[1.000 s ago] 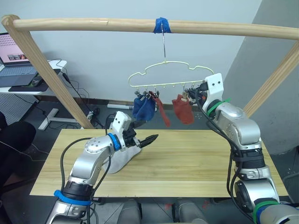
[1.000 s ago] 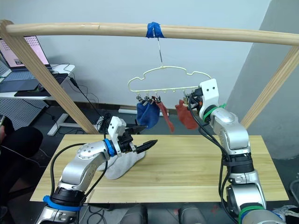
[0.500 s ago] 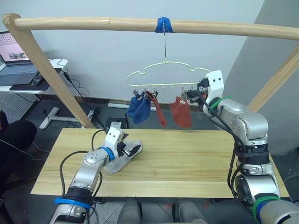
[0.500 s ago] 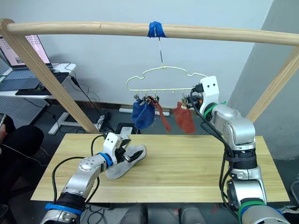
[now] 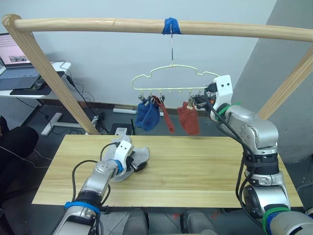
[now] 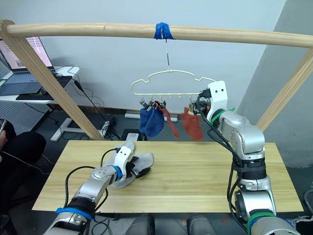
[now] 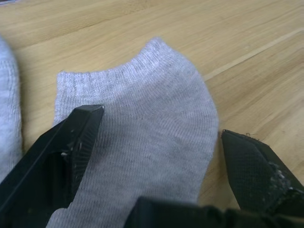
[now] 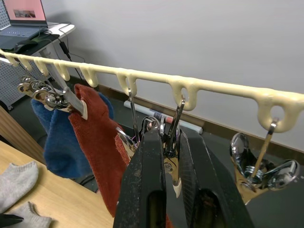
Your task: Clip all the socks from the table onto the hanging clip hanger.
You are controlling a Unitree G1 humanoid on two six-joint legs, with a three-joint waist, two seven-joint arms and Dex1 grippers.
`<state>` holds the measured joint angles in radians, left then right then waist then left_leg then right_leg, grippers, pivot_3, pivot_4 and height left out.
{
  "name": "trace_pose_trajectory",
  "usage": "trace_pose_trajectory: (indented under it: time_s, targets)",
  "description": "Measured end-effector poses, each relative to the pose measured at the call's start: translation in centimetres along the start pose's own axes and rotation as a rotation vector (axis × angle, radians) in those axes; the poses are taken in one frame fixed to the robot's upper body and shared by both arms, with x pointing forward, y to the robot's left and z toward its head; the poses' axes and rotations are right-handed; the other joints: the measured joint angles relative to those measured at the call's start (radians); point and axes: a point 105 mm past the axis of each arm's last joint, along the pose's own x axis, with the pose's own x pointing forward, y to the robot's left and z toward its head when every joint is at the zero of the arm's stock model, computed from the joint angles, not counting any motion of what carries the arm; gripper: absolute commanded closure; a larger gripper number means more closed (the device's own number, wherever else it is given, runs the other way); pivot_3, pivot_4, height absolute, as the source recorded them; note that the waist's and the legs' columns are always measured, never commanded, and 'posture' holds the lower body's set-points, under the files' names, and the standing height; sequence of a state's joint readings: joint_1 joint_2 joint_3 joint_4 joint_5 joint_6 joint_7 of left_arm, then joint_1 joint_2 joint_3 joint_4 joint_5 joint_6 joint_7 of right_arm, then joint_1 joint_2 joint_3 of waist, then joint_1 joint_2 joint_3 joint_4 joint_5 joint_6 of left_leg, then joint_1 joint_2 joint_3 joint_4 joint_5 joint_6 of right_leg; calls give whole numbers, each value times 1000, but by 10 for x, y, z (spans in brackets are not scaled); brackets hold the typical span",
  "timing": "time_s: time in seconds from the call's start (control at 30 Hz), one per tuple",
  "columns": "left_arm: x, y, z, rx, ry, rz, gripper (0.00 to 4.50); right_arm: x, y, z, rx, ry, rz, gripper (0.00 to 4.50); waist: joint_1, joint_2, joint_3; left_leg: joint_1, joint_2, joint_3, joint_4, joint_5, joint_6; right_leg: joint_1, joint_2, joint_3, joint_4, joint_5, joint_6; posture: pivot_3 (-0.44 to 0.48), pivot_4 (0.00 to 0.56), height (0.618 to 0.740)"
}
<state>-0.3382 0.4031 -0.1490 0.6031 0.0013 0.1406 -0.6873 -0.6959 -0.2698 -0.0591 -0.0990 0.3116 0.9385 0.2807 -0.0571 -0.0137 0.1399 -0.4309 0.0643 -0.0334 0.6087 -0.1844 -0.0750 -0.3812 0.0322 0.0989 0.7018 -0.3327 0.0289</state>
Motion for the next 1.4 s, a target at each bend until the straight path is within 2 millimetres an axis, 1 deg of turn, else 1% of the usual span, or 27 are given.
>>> trace_pose_trajectory:
  time_s: [0.27, 0.4, 0.47, 0.53, 0.63, 0.73, 0.8, 0.87, 0.9, 1.0, 1.1, 1.23, 1.4]
  targets:
    - [2, 0, 0, 41, -1, -20, 3220, 0, 0, 0, 2, -1, -1, 4415, 0, 0, 0, 0, 0, 0, 0, 0, 0, 0, 0, 0, 0, 0, 0, -39, 130, 740]
    - [3, -5, 2, 56, -19, -55, 4414, 0, 1, 0, 4, -1, 0, 4415, -1, 0, 0, 0, 0, 0, 0, 0, 0, 0, 0, 0, 0, 0, 0, -43, 126, 740]
    - [5, -13, 6, 35, -51, -88, 4476, 0, 1, 0, 8, 1, 1, 4415, 0, 0, 0, 0, 0, 0, 0, 0, 0, 0, 0, 0, 0, 0, 0, -45, 125, 740]
    - [9, -27, 23, 1, -137, -145, 4476, 0, 0, 0, 26, 5, 0, 4415, 1, 0, 0, -1, 0, 0, 0, 0, 0, 0, 0, 0, 0, 0, 0, -44, 123, 740]
    - [13, -47, 66, 6, -295, -225, 4476, 0, 1, 0, 68, 16, 0, 4415, 1, 0, 0, -1, 0, 0, 0, 0, 0, 0, 0, 0, 0, 0, 0, -45, 122, 740]
    - [11, -63, 114, 30, -445, -276, 4476, -1, 4, 2, 103, 32, 10, 4415, -1, 0, 0, -1, 0, 0, 0, 0, 0, 0, 0, 0, 0, 0, 0, -49, 119, 740]
    - [10, -73, 142, 29, -521, -296, 4476, -3, 4, 2, 115, 43, 8, 4415, -1, 0, 0, -1, 0, 0, 0, 0, 0, 0, 0, 0, 0, 0, 0, -55, 116, 740]
    - [10, -83, 161, 22, -573, -314, 4476, -3, 5, 3, 117, 49, 2, 4415, -2, 0, 0, -1, 0, 0, 0, 0, 0, 0, 0, 1, -1, 0, 0, -59, 112, 740]
    - [9, -90, 175, 6, -611, -321, 4476, -4, 6, 3, 118, 54, 1, 4415, -2, 0, 0, -1, 0, 0, 0, 0, 0, 0, 0, 1, -1, 0, 0, -60, 112, 740]
    - [10, -104, 202, -29, -674, -331, 4476, -4, 8, 3, 123, 62, -3, 4415, -3, 0, 0, -1, 0, 0, 0, 0, 0, 0, 0, 1, -1, 0, 0, -60, 111, 740]
    - [12, -114, 213, -51, -698, -330, 4476, -4, 11, 3, 127, 62, 2, 4415, -7, 0, 0, -1, 0, 0, 0, 0, 0, 0, 0, 1, -1, 0, 0, -67, 105, 740]
    - [17, -120, 218, -120, -709, -326, 4476, -5, 10, 3, 131, 62, -12, 4415, -13, 0, 0, -1, 0, 0, 0, 0, 0, 0, 0, 1, -2, 0, 0, -67, 105, 740]
    - [19, -132, 221, -253, -723, -382, 4476, -5, 10, 3, 132, 62, -15, 4415, -21, 0, 0, -1, 0, 0, 0, 0, 0, 0, 0, 1, -2, 0, 0, -73, 104, 740]
